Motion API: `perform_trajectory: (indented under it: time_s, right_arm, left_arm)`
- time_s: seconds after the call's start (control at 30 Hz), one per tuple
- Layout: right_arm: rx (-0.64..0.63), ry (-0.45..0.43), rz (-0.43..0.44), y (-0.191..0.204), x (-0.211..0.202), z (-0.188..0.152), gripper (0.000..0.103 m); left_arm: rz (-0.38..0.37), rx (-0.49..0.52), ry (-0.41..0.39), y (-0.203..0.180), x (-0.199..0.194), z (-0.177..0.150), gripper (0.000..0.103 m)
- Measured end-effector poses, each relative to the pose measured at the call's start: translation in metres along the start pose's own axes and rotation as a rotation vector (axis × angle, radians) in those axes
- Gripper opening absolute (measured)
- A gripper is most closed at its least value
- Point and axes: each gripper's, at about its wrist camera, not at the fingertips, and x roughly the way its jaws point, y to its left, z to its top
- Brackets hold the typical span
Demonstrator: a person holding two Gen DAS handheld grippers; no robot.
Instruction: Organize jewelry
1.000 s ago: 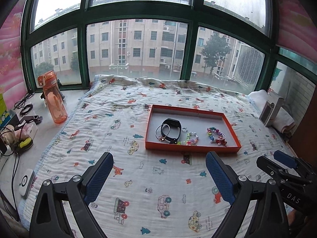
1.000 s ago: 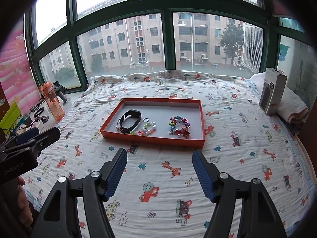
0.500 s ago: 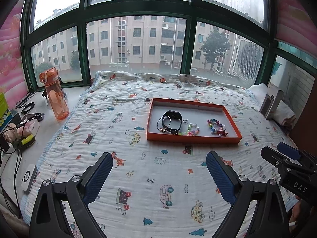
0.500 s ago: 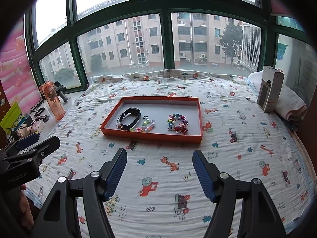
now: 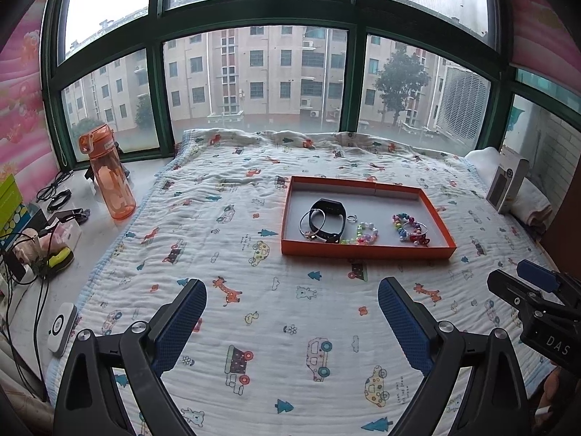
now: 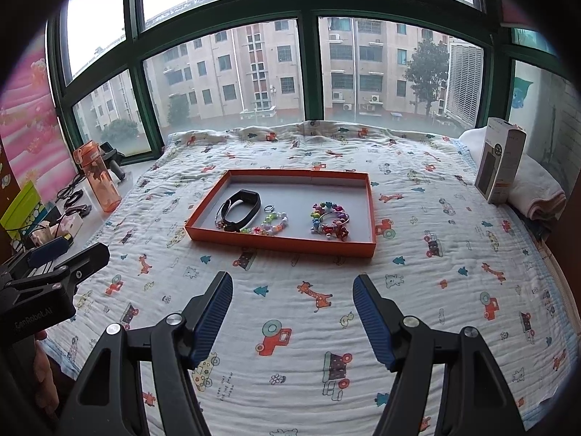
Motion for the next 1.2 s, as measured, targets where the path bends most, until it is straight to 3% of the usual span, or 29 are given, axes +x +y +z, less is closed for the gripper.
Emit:
perform_trajectory:
  time_s: [0.3,0.43,0.87,0.9,1.2]
  right_arm:
    - [0.000,-0.003,0.011,0.0013,0.0006,-0.0015,0.077]
    - [-0.004,-0.006,0.006,0.0022,0.0010,-0.0023,0.087]
    - [-0.006,-0.017,-0.008,0.0013,0.0018,-0.0016,0.098]
    - [-0.012,-0.006,-0.003,0.0020,0.0037,-0.0012,0.103]
    - [-0.026,-0.017,0.009,0.0064,0.0037,-0.0023,0.103]
  left_arm:
    - [0.017,0.008,0.000,0.0003,0.0009,-0.0011,0.103]
    - [0.018,0.015,0.002,-0.0009,0.0006,-0.0016,0.103]
    - [0.023,0.022,0.003,-0.0021,0.0028,-0.0034,0.103]
    - [0.024,0.023,0.000,-0.0017,0.0031,-0.0038,0.103]
    - [0.023,0.024,0.002,0.0007,0.0042,-0.0039,0.103]
